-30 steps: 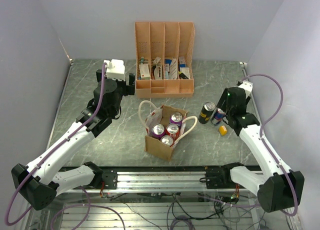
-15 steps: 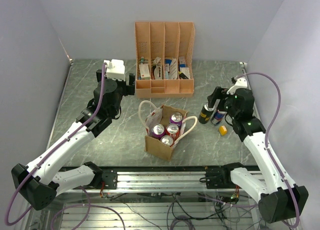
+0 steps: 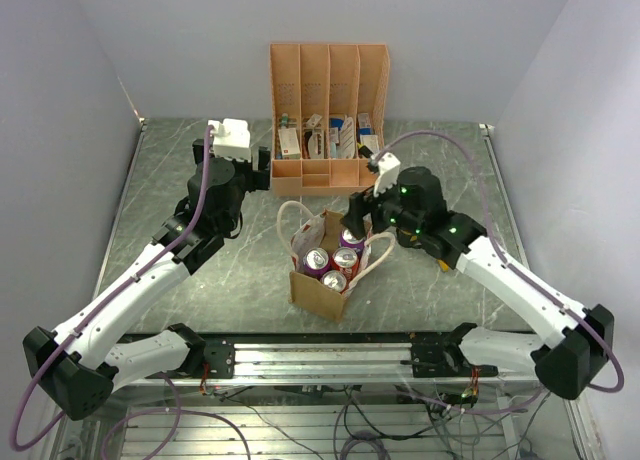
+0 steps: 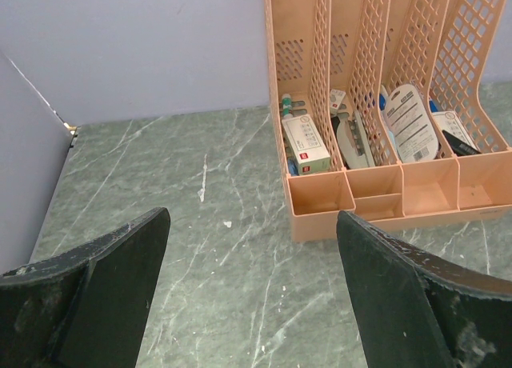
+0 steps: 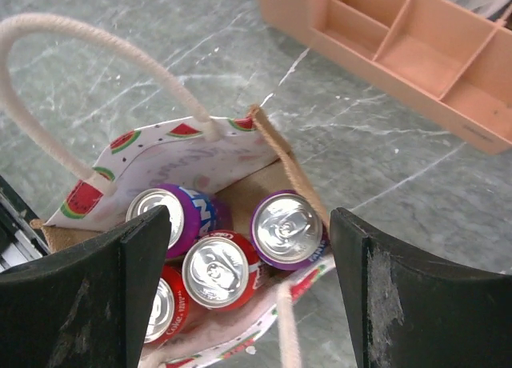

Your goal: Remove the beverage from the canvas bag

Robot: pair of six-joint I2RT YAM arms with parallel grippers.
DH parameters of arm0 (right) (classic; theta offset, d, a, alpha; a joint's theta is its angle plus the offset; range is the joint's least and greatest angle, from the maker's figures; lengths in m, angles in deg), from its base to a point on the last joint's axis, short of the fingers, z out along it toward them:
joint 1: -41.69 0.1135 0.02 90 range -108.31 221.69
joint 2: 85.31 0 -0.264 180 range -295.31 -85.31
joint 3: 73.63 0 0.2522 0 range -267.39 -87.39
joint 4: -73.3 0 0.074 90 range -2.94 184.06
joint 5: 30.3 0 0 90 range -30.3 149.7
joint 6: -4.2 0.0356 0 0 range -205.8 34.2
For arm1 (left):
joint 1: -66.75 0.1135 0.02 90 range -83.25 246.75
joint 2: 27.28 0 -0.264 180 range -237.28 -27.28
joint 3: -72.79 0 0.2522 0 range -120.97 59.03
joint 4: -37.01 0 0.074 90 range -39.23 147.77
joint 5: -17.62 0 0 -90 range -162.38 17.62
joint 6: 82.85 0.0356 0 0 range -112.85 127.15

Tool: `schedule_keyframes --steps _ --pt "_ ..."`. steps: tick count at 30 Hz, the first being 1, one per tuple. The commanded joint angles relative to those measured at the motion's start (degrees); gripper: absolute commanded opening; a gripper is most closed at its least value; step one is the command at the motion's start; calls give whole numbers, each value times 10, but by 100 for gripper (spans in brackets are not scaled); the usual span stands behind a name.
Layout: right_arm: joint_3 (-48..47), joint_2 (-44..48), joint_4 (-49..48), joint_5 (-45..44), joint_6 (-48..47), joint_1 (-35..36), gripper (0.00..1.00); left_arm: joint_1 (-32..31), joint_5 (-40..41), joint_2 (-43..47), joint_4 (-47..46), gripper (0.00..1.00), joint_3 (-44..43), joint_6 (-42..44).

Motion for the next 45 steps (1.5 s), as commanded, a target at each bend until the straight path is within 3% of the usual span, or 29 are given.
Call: schedule_keyframes --steps 1,15,30,35,45 --pt "-32 -27 35 -67 -31 58 80 -5 -4 -3 -6 95 -25 -7" --pt "-97 -181 91 -90 -96 191 84 -4 -3 -6 -6 96 -25 -5" --pt "-112 -262 99 -96 -101 220 85 -4 -4 -4 -5 96 -25 -5" --pt "-116 -279 97 -100 -100 227 80 -4 -4 -4 -6 95 -25 -5" --pt "-117 -277 87 -101 -100 231 60 -4 -4 -4 -6 95 -25 -6"
